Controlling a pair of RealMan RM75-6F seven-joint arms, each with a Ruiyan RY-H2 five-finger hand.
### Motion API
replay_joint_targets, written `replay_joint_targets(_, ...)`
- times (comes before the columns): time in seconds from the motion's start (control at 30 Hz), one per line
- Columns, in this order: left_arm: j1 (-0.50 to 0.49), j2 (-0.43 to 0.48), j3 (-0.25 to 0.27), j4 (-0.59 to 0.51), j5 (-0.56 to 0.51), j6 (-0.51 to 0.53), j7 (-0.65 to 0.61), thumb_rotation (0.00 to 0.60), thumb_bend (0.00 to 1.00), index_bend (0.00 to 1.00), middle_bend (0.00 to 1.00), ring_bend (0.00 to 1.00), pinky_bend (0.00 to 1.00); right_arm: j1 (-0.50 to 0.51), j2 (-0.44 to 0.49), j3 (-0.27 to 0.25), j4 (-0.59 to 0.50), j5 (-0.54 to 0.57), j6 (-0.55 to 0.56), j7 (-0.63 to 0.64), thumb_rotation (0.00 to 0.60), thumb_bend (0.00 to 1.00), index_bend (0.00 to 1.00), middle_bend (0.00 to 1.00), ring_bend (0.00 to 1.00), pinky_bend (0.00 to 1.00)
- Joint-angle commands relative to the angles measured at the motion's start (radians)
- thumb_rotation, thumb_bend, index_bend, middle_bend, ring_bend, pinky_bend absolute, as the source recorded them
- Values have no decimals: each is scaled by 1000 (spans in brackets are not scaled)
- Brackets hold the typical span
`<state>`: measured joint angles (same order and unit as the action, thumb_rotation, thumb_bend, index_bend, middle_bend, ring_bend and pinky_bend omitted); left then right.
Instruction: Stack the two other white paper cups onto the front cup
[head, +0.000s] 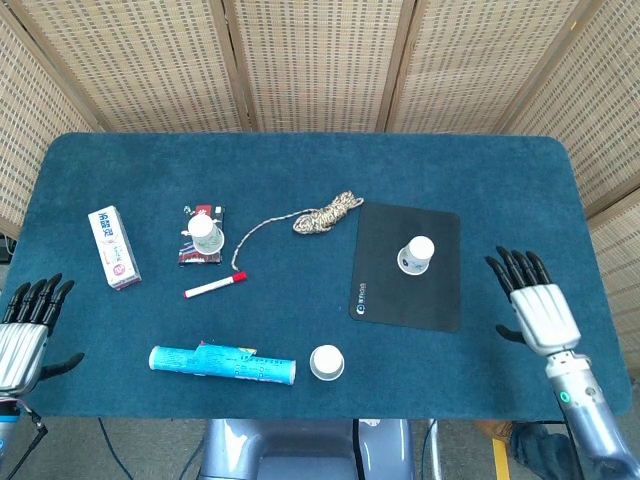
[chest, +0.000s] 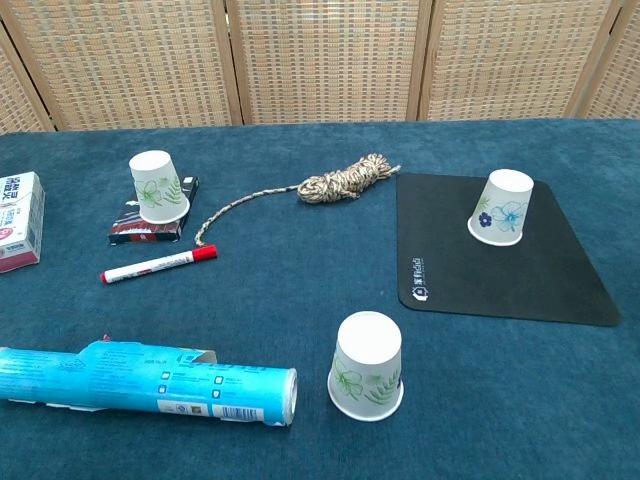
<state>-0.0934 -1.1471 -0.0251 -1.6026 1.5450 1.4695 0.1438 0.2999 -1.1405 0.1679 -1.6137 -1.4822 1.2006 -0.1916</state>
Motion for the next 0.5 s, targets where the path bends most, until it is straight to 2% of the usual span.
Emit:
replay_joint_targets(0.03, -14, -24, -19, 15, -36, -20, 38, 600, 0, 0, 0, 0, 0, 164, -47, 75, 72, 81, -197, 25, 600, 0, 39, 33, 0, 3)
replay_joint_targets(0.1, -25, -39, -34, 21, -70, -42, 60, 600, 0, 0, 0, 0, 0, 243, -86, 103, 141, 146, -316, 68, 600, 0, 42, 46, 0, 21)
replay_joint_targets(0.27, -38, -44, -55, 19, -116, -60, 75, 600, 0, 0, 0, 0, 0, 347, -152, 122, 239, 246, -469, 109, 600, 57, 97, 81, 0, 81)
replay_joint_targets(0.37, -42, -44, -59, 21, -128, -66, 73, 600, 0, 0, 0, 0, 0, 389, -186, 121, 282, 289, -519, 109, 600, 158, 124, 104, 14, 108)
replay_joint_targets(0.5, -48, -47, -62, 27, -144, -78, 76, 600, 0, 0, 0, 0, 0, 432, -230, 117, 345, 330, -548, 90, 600, 216, 170, 155, 73, 172)
